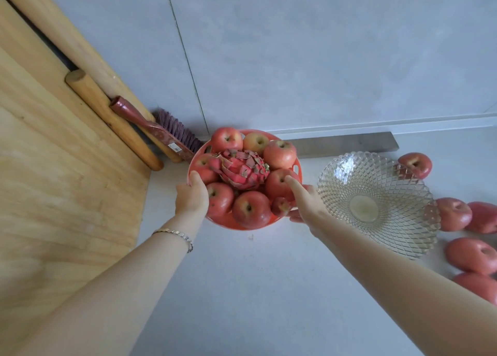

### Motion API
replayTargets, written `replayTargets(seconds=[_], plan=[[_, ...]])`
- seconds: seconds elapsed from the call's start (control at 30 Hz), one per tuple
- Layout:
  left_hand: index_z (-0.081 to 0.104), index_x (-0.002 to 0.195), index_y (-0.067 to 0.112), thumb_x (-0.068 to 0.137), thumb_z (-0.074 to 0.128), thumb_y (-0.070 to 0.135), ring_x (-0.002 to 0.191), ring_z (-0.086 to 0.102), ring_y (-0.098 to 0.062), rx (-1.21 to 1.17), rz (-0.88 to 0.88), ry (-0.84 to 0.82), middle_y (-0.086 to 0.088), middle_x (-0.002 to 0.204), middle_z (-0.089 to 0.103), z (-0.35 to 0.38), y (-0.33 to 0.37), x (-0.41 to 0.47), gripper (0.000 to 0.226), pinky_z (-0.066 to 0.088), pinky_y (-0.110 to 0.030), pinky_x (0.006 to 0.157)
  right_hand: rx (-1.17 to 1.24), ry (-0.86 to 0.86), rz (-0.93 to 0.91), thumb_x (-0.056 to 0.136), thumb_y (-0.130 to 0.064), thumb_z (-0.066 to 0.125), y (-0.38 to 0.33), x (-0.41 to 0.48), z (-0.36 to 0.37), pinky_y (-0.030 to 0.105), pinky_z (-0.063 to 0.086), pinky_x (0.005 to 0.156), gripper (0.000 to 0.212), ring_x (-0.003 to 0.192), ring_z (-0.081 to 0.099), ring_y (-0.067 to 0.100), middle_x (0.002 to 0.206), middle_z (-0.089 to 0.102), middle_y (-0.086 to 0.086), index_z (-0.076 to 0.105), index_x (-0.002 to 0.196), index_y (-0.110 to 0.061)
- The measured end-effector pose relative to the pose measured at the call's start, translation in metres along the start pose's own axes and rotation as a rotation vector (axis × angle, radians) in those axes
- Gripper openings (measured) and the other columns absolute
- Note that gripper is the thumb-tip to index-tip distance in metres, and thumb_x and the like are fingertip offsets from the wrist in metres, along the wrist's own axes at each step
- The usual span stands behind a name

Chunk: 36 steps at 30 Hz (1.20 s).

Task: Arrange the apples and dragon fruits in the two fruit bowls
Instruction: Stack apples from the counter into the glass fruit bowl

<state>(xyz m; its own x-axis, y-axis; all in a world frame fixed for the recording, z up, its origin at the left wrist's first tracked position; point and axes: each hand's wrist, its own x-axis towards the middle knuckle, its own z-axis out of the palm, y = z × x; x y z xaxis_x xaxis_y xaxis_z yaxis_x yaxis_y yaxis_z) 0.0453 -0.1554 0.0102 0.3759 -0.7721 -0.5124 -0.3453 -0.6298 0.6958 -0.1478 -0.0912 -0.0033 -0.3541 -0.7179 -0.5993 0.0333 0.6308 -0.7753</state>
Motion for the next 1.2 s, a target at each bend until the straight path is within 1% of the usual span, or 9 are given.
replayTargets(seconds=[0.13,0.23,0.3,0.43,0.63,0.8,0.97,1.1,1.2], plan=[[0.044,0.129,0.000,0.092,0.035,0.046,0.118,0.048,-0.040,0.251,0.219,-0.066,-0.022,0.130,0.051,-0.007,0.001,-0.015,0.060,0.039,-0.039,0.091,-0.178,-0.038,-0.032,0.089,-0.049,0.047,0.015,-0.011,-0.013,0.041,0.050,0.088,0.058,0.102,0.061,0.029,0.119,0.058,0.012,0.037,0.133,-0.014],[0.051,0.121,0.004,0.088,0.054,0.027,0.116,0.047,-0.035,0.338,0.682,0.028,-0.017,0.120,0.051,-0.009,0.004,-0.048,0.040,0.039,-0.045,0.099,-0.368,-0.015,-0.100,0.090,-0.042,0.047,0.020,-0.027,-0.026,0.039,0.051,0.088,0.047,0.102,0.061,0.024,0.112,0.063,0.008,0.047,0.127,-0.013],[0.060,0.106,0.010,0.086,0.057,0.013,0.103,0.055,-0.026,0.225,0.857,-0.125,-0.008,0.106,0.056,-0.005,0.005,-0.075,0.020,0.045,-0.040,0.096,-0.444,-0.064,-0.135,0.091,-0.033,0.049,0.022,-0.041,-0.035,0.035,0.050,0.079,0.034,0.095,0.064,0.022,0.101,0.067,0.005,0.055,0.118,-0.013],[0.060,0.074,0.022,0.086,0.053,0.017,0.077,0.067,-0.024,0.277,0.686,-0.601,-0.006,0.080,0.070,0.020,-0.002,-0.115,0.015,0.052,-0.037,0.074,-0.475,-0.048,-0.155,0.089,-0.023,0.052,0.033,-0.068,-0.062,0.031,0.050,0.073,0.020,0.085,0.066,0.019,0.092,0.069,0.003,0.060,0.106,-0.016],[0.053,0.088,0.014,0.090,0.047,0.016,0.060,0.056,-0.011,0.418,0.318,-0.881,0.001,0.075,0.059,0.084,-0.031,-0.156,0.007,0.040,-0.022,0.054,-0.373,0.088,-0.184,0.089,-0.018,0.054,0.063,-0.102,-0.119,0.030,0.046,0.069,0.011,0.076,0.062,0.016,0.084,0.067,0.002,0.060,0.098,-0.018],[0.045,0.102,0.008,0.092,0.047,0.021,0.060,0.054,-0.018,0.304,-0.053,-0.826,-0.008,0.078,0.053,0.144,-0.049,-0.182,0.017,0.043,-0.026,0.057,-0.419,0.132,-0.212,0.086,-0.017,0.057,0.083,-0.112,-0.190,0.034,0.049,0.068,0.017,0.080,0.066,0.021,0.086,0.072,0.008,0.056,0.079,-0.033],[0.041,0.101,0.012,0.096,0.040,0.031,0.060,0.057,-0.018,0.199,-0.115,-0.661,-0.009,0.080,0.053,0.208,-0.054,-0.206,0.019,0.037,-0.023,0.049,-0.506,0.071,-0.251,0.088,-0.020,0.058,0.103,-0.108,-0.272,0.028,0.050,0.079,0.011,0.083,0.065,0.017,0.088,0.068,0.002,0.062,0.097,-0.025],[0.046,0.077,0.013,0.095,0.040,0.016,0.051,0.055,-0.016,0.016,-0.175,-0.460,-0.003,0.069,0.054,0.237,-0.057,-0.216,0.018,0.027,-0.017,0.044,-0.638,0.037,-0.280,0.088,-0.021,0.056,0.113,-0.107,-0.322,0.020,0.044,0.083,0.017,0.089,0.059,0.010,0.097,0.065,-0.003,0.064,0.103,-0.022],[0.050,0.086,0.008,0.093,0.034,0.003,0.044,0.057,-0.015,-0.039,-0.196,-0.335,-0.007,0.072,0.059,0.242,-0.059,-0.217,0.018,0.026,-0.013,0.038,-0.794,0.080,-0.285,0.089,-0.024,0.051,0.114,-0.104,-0.345,0.009,0.041,0.063,0.018,0.075,0.057,0.004,0.085,0.062,-0.012,0.063,0.103,-0.026]])
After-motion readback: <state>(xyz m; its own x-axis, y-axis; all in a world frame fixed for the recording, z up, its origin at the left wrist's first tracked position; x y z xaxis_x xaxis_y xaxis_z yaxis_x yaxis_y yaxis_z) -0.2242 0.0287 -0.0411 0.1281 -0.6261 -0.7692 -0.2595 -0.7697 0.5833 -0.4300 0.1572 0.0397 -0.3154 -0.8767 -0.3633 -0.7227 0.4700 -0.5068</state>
